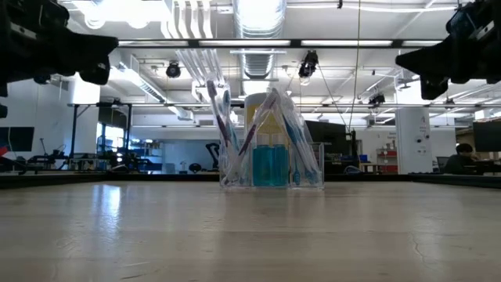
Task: Pick & Place toothbrushing station
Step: Return to Home Position
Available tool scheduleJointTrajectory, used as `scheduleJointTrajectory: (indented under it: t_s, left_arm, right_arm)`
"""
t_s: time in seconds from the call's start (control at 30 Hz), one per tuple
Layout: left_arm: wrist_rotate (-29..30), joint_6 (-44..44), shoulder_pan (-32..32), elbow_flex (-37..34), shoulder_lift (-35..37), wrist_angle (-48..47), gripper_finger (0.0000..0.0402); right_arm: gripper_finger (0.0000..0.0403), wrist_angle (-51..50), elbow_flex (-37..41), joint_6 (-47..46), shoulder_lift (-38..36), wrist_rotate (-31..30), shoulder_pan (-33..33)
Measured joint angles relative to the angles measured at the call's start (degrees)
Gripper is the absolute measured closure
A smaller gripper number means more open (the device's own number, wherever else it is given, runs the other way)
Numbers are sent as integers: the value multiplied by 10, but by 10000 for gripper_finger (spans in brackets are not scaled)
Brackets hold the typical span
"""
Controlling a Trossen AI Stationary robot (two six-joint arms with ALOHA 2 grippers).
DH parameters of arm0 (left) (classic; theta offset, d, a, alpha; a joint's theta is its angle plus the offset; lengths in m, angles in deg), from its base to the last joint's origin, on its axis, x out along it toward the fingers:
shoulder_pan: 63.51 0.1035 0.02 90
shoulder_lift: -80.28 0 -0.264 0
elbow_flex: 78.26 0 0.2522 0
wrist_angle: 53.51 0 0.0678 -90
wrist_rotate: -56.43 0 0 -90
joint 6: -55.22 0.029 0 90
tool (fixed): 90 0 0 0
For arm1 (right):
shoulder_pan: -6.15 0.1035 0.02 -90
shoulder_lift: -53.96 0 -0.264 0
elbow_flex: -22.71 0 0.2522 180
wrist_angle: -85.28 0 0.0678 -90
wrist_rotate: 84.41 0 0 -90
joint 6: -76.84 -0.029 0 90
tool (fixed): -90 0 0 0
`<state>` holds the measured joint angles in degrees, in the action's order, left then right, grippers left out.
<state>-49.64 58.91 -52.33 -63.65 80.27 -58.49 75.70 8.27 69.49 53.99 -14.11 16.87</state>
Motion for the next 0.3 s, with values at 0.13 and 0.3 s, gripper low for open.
scheduleJointTrajectory:
  t_s: [0.13, 0.3]
  left_arm:
    - [-24, 7, 0, -2, 0, -24, 397]
    - [-22, -12, 0, -3, 0, -55, 399]
  right_arm:
    - [395, -10, 1, 5, 0, 1, -5]
    - [395, -10, 1, 2, 1, -6, -24]
